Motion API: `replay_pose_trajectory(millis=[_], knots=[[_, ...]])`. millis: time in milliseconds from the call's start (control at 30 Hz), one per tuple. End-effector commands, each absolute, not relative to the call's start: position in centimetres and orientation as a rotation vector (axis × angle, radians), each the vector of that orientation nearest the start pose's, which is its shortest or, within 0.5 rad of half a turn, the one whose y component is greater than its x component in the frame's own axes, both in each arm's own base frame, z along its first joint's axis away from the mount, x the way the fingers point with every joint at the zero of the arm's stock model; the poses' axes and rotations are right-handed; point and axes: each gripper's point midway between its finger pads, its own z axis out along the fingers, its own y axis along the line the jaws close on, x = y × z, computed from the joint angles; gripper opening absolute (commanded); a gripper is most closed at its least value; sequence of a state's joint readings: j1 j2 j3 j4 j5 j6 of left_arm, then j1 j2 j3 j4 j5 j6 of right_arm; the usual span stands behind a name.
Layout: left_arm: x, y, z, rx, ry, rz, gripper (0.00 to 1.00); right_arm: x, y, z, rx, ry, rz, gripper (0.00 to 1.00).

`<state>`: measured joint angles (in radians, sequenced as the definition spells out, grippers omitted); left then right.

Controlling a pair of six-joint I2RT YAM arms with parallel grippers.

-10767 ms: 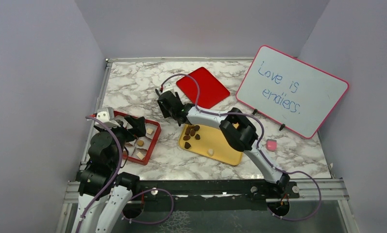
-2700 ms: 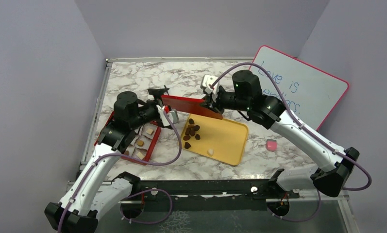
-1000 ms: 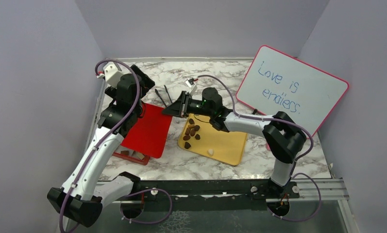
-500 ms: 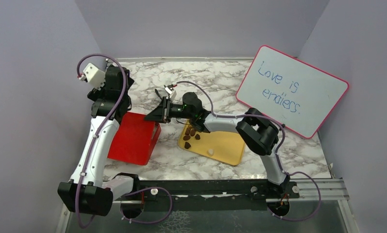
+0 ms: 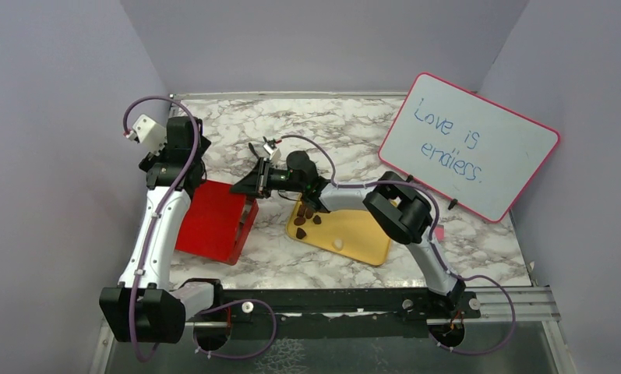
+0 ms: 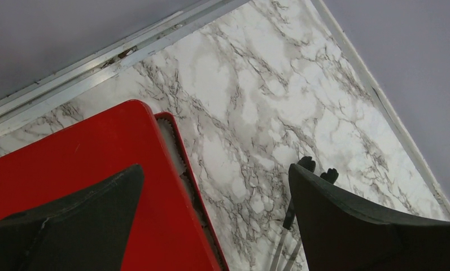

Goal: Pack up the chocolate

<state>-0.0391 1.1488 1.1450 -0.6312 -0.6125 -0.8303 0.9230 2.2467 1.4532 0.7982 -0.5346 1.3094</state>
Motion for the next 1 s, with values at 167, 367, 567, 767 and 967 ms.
replay_pose_trajectory(millis=[167, 367, 567, 767, 967], knots=[[32.4, 7.8, 22.2, -1.247, 1.807, 0.161, 0.99, 27.6, 55.7, 18.0, -0.083, 1.939, 2.021, 0.01], [31.7, 7.6, 19.8, -1.295, 1.854, 0.127, 0.99, 27.9, 55.2, 16.8, -0.044, 1.960, 1.995, 0.01], [31.0, 8.2, 17.7, -1.322, 1.895, 0.181, 0.99, 27.9, 55.1, 15.7, -0.033, 1.987, 1.984, 0.01], [30.2, 8.7, 16.1, -1.347, 1.923, 0.225, 0.99, 28.6, 55.0, 15.3, 0.019, 1.962, 1.982, 0.01], [28.6, 9.8, 14.5, -1.409, 1.914, 0.274, 0.99, 28.7, 54.4, 13.8, 0.059, 1.993, 1.938, 0.01]])
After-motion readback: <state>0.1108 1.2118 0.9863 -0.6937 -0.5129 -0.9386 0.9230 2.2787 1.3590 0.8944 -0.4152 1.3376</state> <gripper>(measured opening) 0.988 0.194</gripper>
